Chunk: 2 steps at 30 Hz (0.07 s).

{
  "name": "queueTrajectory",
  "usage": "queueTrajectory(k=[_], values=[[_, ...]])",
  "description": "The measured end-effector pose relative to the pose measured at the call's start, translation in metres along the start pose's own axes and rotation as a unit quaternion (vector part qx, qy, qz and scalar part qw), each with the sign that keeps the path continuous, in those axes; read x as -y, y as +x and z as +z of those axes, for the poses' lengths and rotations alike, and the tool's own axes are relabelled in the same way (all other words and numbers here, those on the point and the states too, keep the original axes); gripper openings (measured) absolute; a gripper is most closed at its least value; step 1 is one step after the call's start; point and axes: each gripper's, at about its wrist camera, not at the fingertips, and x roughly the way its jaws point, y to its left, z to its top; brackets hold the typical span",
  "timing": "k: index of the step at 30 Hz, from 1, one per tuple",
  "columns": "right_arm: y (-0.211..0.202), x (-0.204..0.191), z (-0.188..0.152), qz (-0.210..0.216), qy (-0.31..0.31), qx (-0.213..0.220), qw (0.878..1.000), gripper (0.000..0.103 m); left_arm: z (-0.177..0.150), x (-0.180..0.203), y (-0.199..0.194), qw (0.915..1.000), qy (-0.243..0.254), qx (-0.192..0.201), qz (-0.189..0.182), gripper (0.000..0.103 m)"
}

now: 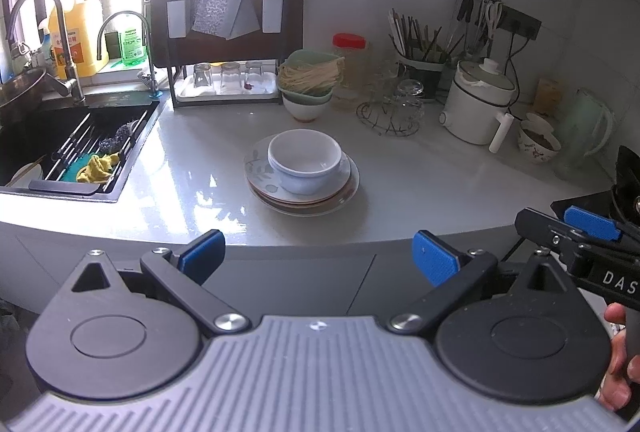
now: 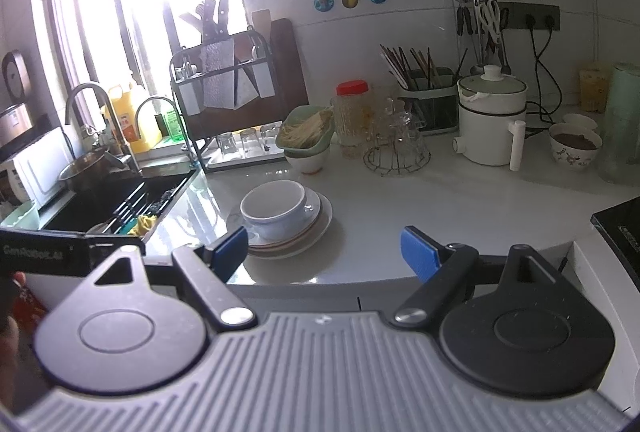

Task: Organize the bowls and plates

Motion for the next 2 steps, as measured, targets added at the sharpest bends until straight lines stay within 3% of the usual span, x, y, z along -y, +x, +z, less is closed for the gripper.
queueTrajectory(k=[2], values=[[-0.0004, 0.0002, 0.0002, -0.001, 0.000, 0.000, 1.000, 0.085, 0.0008, -0.0001, 0.0005, 1.0000, 0.000, -0.001, -0.001, 0.101]])
